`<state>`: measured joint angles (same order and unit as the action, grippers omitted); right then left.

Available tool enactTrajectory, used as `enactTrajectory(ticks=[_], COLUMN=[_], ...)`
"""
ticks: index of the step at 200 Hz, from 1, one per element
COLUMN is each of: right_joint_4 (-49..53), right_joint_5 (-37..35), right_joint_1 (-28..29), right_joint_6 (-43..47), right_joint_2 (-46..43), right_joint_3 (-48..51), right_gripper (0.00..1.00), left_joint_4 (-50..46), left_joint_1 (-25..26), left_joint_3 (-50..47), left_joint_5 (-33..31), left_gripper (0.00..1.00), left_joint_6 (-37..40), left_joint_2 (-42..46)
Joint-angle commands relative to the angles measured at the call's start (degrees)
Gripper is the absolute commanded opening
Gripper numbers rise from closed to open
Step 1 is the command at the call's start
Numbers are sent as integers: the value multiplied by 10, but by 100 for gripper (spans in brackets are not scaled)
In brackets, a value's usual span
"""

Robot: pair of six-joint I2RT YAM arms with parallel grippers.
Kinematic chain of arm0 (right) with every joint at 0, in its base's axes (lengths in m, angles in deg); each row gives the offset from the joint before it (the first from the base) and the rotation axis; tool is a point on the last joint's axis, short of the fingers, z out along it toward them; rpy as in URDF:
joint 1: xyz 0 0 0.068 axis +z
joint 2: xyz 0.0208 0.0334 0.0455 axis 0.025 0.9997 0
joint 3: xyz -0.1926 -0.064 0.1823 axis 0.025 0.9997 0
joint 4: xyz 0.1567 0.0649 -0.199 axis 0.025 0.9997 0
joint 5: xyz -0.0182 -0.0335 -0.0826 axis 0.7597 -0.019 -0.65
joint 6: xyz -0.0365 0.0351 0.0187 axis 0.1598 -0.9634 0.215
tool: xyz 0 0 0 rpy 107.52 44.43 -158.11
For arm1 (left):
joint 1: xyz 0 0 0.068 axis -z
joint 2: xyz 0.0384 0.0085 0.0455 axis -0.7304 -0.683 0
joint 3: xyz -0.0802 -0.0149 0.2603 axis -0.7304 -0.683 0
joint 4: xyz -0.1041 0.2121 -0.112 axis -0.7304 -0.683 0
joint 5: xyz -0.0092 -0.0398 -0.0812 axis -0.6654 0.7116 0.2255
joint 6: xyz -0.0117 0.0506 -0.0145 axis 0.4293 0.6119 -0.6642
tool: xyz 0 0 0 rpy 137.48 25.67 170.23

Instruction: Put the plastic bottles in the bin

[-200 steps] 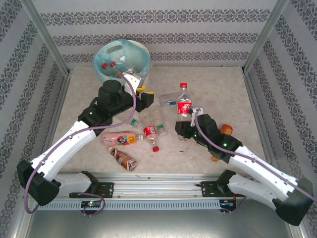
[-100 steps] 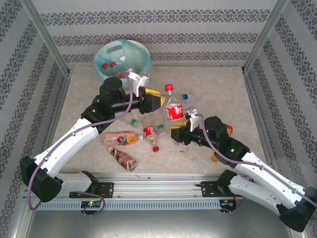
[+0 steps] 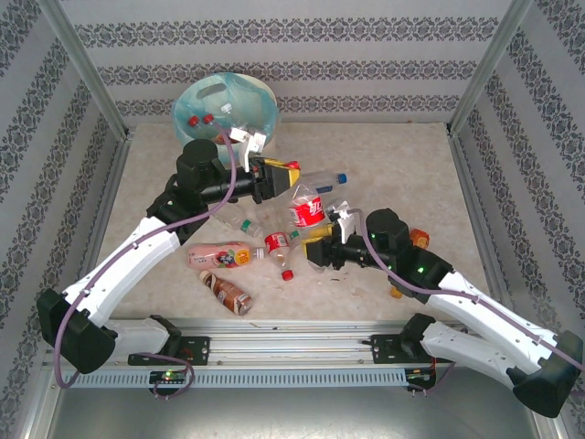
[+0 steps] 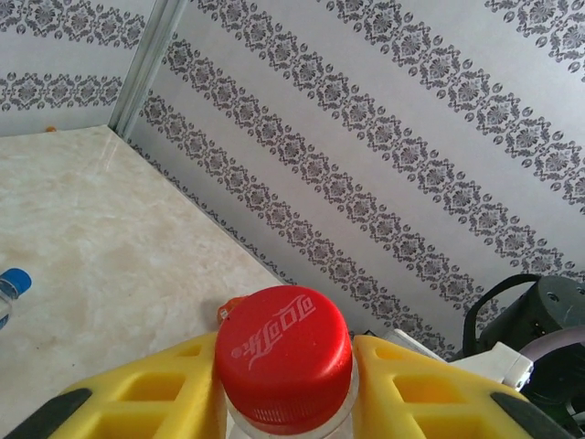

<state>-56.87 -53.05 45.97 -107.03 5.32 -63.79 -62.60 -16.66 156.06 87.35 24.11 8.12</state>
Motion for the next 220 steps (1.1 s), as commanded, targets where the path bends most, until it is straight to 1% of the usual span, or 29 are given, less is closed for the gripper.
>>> enactTrajectory(ticks=[1,7,10,30,39,46,63,81,88,101,102,106,116,122,127,128,131,157,174,185,220], right_joint_4=[-18,-17,-16,-15,-16,-15,-14,-13,-12,-9,-10,-11,-14,-14,-13,-13,-11,8,25,32,38], right_joint_5=[30,32,33,36,37,37,32,27,21,2,0,-4,-16,-27,-38,-39,-45,-91,-122,-145,-178], right_joint_1=[15,15,15,18,18,19,19,20,20,21,21,21,22,21,22,21,22,22,22,22,22], right_joint_6=[16,16,17,15,15,15,16,14,13,5,4,2,-2,-4,-6,-6,-6,0,6,7,10], right_joint_2=[1,2,2,5,6,6,4,1,-1,-6,-7,-9,-15,-20,-25,-26,-27,-59,-84,-100,-146], right_joint_3=[-16,-17,-17,-16,-15,-14,-11,-9,-9,-11,-12,-12,-13,-15,-18,-19,-20,-41,-50,-50,-33], right_gripper=[30,30,30,30,30,30,30,34,39,55,57,60,75,81,95,97,98,98,98,98,98], left_joint_4=[30,29,29,27,26,27,27,31,33,33,33,33,31,30,30,30,30,19,-12,-36,-86], left_joint_1=[-10,-11,-11,-12,-13,-13,-15,-17,-17,-18,-18,-19,-22,-24,-26,-26,-27,-38,-43,-44,-45], left_joint_3=[-6,-6,-6,-5,-5,-6,-5,-8,-9,-8,-8,-8,-8,-6,-4,-3,-2,33,80,116,224], left_joint_5=[-5,-7,-7,-7,-7,-7,-9,-12,-14,-22,-23,-26,-31,-36,-40,-41,-43,-77,-115,-157,-361], left_gripper=[40,46,48,48,47,42,25,13,10,3,3,0,0,0,0,0,0,0,0,0,0], left_joint_6=[-7,-7,-7,-8,-9,-10,-12,-16,-16,-16,-16,-17,-17,-18,-19,-19,-20,-15,21,54,178], left_joint_2=[2,1,1,-6,-8,-9,-8,-4,-2,1,1,1,6,10,13,14,16,36,46,51,44])
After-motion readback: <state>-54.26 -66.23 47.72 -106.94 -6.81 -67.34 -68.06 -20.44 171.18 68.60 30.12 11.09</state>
